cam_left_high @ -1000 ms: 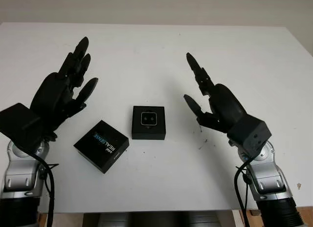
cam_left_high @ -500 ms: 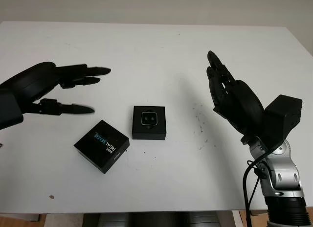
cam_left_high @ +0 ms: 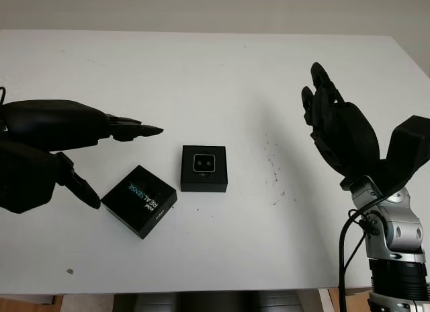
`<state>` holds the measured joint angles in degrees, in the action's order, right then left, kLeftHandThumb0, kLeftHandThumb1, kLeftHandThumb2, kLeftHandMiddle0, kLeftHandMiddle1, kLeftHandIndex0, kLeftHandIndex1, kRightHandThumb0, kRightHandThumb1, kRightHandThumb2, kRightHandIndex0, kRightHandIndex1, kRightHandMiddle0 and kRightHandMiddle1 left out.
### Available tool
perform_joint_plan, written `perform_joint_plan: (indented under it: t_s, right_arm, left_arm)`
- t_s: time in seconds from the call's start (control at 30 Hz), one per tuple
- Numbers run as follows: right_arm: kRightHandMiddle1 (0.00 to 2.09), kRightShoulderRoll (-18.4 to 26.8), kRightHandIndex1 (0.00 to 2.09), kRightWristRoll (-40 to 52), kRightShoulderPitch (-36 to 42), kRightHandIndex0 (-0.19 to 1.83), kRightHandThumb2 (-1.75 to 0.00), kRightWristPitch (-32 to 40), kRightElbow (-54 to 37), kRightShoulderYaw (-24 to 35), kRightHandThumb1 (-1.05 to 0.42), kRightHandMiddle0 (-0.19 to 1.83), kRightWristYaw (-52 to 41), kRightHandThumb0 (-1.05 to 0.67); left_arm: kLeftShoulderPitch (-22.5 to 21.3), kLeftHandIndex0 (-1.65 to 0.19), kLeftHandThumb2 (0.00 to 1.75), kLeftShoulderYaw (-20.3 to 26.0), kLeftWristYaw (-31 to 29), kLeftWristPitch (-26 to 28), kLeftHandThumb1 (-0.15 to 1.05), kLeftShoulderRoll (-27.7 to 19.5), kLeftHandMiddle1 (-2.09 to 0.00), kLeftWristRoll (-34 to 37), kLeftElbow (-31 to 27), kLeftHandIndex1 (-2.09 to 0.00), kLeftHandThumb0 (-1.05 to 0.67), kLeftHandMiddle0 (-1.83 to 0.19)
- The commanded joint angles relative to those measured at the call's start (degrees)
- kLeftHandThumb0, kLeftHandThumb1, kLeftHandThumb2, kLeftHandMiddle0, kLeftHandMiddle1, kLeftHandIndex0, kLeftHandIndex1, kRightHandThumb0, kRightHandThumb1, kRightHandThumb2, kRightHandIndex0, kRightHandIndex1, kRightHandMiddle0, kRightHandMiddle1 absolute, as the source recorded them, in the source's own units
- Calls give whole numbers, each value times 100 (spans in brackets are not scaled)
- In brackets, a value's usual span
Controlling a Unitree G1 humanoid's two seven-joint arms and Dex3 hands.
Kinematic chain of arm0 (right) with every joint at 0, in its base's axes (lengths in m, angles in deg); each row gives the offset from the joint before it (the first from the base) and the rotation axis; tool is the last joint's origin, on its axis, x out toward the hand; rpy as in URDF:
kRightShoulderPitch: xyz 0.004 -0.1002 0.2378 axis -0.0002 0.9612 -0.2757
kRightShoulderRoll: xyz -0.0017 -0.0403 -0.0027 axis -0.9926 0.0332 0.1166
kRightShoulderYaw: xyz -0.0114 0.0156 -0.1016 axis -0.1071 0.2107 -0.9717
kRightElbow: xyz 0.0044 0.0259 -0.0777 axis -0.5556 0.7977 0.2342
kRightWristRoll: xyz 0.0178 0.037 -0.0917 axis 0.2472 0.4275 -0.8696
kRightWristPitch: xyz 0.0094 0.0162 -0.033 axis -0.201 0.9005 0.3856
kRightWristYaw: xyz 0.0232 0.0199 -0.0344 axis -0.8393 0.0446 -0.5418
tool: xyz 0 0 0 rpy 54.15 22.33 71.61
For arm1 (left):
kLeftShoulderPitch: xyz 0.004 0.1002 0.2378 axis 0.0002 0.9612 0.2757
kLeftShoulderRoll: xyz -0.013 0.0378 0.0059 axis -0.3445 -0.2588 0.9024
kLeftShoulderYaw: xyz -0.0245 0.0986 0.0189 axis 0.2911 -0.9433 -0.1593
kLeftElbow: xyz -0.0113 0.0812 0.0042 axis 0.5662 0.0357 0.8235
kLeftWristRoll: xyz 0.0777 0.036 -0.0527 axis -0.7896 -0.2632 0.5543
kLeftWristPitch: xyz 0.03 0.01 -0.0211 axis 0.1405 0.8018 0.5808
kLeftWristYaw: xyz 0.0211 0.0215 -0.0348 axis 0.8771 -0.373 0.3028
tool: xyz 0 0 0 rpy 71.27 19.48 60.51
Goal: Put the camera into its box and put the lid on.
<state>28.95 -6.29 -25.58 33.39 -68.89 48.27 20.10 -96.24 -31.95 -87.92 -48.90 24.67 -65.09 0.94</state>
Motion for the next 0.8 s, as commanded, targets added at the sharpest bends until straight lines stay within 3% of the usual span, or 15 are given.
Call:
perform_joint_plan:
  t_s: [0.0, 0.27, 0.77]
  right_arm:
    - [0, -8, 0, 53, -45, -19, -76, 54, -23, 70, -105, -19, 34, -72]
    - [0, 33, 0, 102, -25, -19, -76, 51, -36, 111, -105, -19, -10, -73]
    - [0, 23, 0, 39, -30, -19, -73, 73, -79, 123, -105, -19, 61, -73]
  left_arm:
    - [-26, 2, 5, -41, 77, -133, 75, -41, -6, -55, 8, -3, -59, -4]
    - [157, 0, 6, -74, 275, -609, 78, -57, -6, -253, -7, -5, -61, -5]
    - [844, -2, 6, 31, 343, 20, 79, -15, -6, -196, -306, -6, -62, -5]
